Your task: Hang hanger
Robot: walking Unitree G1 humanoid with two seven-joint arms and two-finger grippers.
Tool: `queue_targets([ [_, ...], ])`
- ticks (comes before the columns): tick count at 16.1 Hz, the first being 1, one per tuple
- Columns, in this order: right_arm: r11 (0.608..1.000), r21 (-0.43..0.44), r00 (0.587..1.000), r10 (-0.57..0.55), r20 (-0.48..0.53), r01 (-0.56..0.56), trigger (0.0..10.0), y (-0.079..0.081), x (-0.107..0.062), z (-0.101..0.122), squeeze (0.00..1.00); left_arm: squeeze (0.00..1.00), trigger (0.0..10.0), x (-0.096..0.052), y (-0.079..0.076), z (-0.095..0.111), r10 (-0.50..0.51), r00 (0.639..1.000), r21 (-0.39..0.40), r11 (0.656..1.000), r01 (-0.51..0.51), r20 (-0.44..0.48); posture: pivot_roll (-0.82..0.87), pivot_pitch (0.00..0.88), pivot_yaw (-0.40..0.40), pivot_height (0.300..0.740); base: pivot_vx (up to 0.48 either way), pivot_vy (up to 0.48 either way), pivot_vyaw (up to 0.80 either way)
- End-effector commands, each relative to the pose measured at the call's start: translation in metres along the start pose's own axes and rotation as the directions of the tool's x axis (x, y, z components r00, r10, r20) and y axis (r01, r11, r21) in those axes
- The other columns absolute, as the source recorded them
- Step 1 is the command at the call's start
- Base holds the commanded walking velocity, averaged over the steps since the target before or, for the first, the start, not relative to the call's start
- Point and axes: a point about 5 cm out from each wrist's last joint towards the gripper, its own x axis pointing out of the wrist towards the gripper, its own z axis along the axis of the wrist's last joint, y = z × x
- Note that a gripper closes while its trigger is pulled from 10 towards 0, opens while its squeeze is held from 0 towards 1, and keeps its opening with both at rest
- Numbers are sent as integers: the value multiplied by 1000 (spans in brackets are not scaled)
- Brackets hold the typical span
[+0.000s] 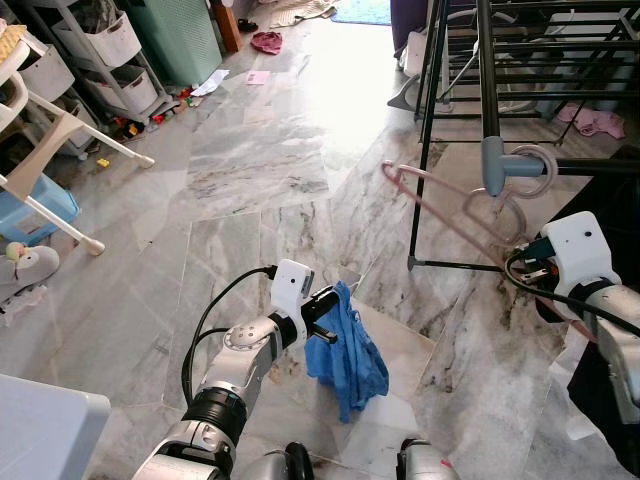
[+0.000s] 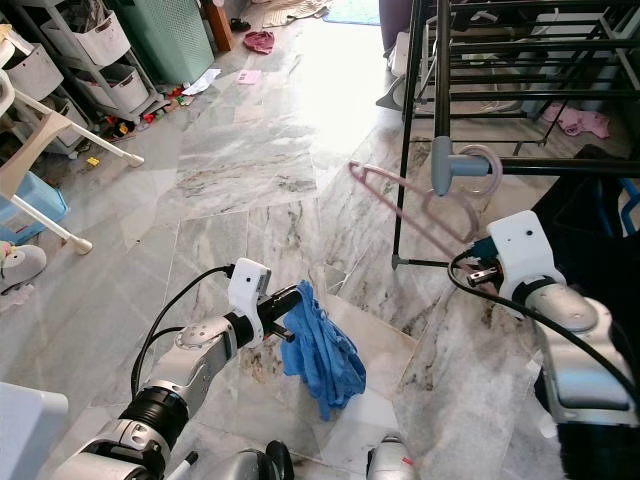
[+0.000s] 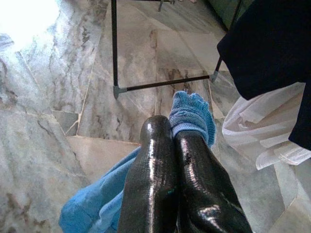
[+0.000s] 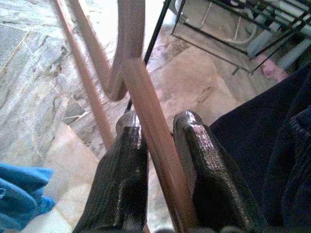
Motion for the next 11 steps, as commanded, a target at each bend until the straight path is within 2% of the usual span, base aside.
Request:
queue_targets([
  [1,1000,18,1000,-11,13,11,0,1,-3,1,0,0,10000,-4,5,-3,13,1000,5,1000,-13,-10,-275,175,143,740,0,0,0],
  [6,992,98,996,-84,9,83,0,2,-3,-2,0,0,10000,-3,4,-2,5,1000,8,1000,-5,-10,-278,172,146,740,0,0,0],
  [11,987,112,993,-119,13,117,0,3,-1,-1,0,0,10000,-3,5,-2,10,1000,10,1000,-9,-10,-275,173,148,740,0,0,0],
])
